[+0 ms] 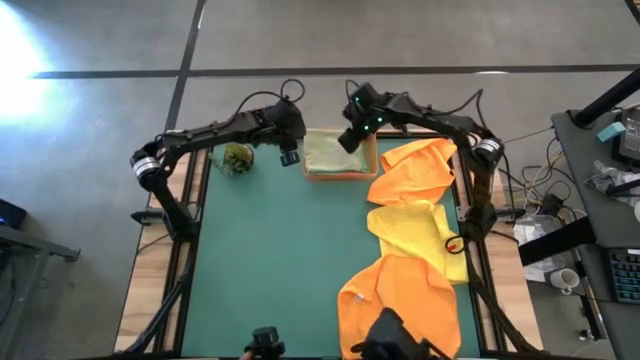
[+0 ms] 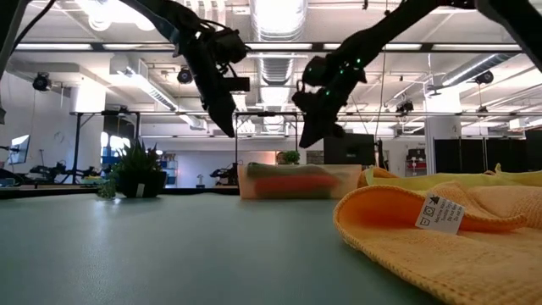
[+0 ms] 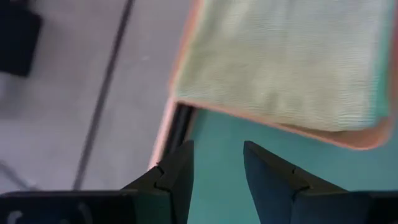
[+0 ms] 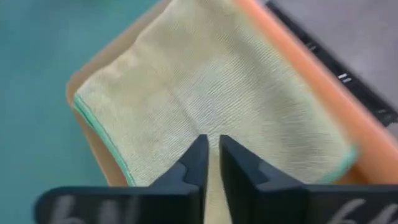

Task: Fold microfiber towels
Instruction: Stack the green microfiber towel on top of the pink microfiber towel in the orange bin

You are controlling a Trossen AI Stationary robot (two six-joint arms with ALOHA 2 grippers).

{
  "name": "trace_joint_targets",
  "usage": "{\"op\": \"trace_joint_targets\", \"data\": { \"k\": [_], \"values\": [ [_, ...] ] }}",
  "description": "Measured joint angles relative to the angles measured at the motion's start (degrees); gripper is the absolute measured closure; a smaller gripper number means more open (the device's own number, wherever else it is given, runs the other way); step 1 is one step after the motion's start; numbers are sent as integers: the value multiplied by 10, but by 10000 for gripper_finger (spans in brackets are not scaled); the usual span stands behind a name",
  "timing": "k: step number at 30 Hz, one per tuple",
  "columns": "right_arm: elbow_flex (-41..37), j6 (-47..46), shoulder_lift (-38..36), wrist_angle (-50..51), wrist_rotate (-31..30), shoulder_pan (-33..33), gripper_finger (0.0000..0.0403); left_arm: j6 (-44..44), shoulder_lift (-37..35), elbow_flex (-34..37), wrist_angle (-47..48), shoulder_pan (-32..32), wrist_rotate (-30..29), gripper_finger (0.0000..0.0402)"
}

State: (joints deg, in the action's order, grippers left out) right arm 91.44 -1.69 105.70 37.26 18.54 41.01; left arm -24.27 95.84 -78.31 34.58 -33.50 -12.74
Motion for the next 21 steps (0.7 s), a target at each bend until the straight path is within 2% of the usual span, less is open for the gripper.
{"op": "trace_joint_targets", "data": {
  "k": [3,14,17,21],
  "values": [
    [0,4,23,0,12,0,391,1,-10,0,-1,0,-18,278],
    [0,-11,87,14,-7,0,394,1,-16,0,-1,-3,-26,278],
    [0,-17,88,15,-10,0,394,1,-16,0,-1,-3,-26,278],
    [0,-12,53,19,-24,0,394,1,-16,0,7,-3,-26,278]
  ]
}}
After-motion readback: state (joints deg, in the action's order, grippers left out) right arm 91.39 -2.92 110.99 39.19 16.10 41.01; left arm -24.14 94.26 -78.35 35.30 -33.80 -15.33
